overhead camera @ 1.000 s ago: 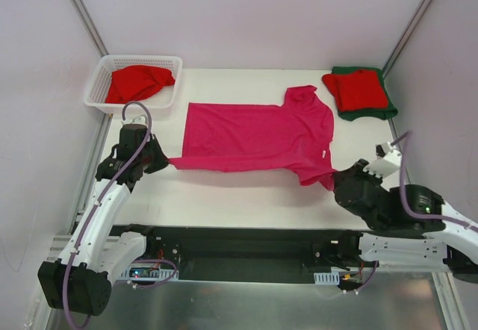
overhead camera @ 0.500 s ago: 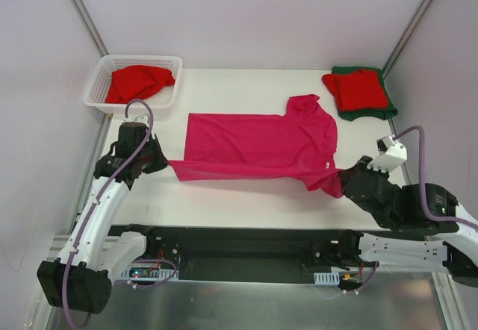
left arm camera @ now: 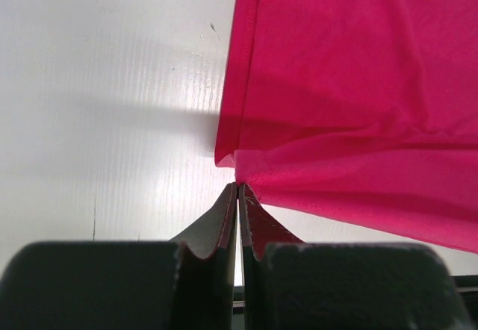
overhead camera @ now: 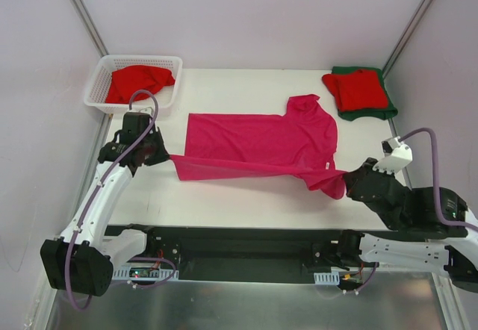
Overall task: Fold and stack the t-shirts
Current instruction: Fold the flattened tshirt in 1/3 of the way
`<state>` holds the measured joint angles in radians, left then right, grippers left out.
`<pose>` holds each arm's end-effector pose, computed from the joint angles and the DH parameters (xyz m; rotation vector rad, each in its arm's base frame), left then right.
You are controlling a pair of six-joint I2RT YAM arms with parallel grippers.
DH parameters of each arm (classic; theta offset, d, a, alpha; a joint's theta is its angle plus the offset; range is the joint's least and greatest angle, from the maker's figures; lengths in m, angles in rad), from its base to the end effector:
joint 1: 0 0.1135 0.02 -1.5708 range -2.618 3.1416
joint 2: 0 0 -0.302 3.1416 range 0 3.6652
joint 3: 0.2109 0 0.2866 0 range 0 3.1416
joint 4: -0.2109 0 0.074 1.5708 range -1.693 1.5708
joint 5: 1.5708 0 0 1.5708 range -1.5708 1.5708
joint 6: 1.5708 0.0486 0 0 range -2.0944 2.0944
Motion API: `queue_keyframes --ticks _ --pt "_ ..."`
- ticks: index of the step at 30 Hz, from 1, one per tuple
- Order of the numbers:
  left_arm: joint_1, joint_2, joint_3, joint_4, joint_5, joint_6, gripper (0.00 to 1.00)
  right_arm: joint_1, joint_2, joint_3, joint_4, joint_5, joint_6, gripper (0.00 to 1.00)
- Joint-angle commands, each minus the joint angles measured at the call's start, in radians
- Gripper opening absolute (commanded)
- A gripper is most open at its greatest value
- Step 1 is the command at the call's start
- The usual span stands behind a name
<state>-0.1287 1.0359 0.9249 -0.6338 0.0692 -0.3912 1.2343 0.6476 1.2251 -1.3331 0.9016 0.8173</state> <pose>0.2389 -0.0343 0.3189 -0.2708 2.3225 -0.3415 0.0548 0.0412 0.4275 -0.0050 2.0179 0.2337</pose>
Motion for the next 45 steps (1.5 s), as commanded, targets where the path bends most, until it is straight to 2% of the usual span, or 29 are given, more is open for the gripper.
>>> queue_keyframes --ticks 1,5,13,21,25,33,37,41,45 --pt "0.018 0.015 0.037 0.026 0.009 0.026 0.00 -0.004 -0.042 0.020 -0.321 0.002 -0.050 0.01" --pt "0.018 0.015 0.025 0.034 0.017 0.025 0.00 -0.004 -0.042 0.037 -0.305 -0.007 -0.092 0.01" --pt "0.024 -0.005 0.000 0.037 0.015 0.025 0.00 -0.007 0.121 0.089 -0.287 0.025 -0.141 0.01" --pt "0.032 -0.008 -0.014 0.042 0.021 0.025 0.00 -0.122 0.276 0.172 -0.276 0.027 -0.276 0.01" --pt "0.034 -0.007 -0.021 0.048 0.027 0.023 0.00 -0.209 0.308 0.168 -0.151 -0.024 -0.406 0.01" --pt "0.043 -0.011 -0.028 0.049 0.034 0.028 0.00 -0.453 0.339 0.096 0.141 -0.263 -0.703 0.01" --pt "0.046 -0.011 -0.031 0.049 0.035 0.028 0.00 -0.557 0.354 0.035 0.256 -0.423 -0.773 0.01" --pt "0.049 -0.011 -0.029 0.054 0.037 0.031 0.00 -0.673 0.351 -0.042 0.377 -0.707 -0.807 0.01" --pt "0.052 -0.013 -0.032 0.052 0.037 0.034 0.00 -0.815 0.337 -0.093 0.466 -0.891 -0.811 0.01"
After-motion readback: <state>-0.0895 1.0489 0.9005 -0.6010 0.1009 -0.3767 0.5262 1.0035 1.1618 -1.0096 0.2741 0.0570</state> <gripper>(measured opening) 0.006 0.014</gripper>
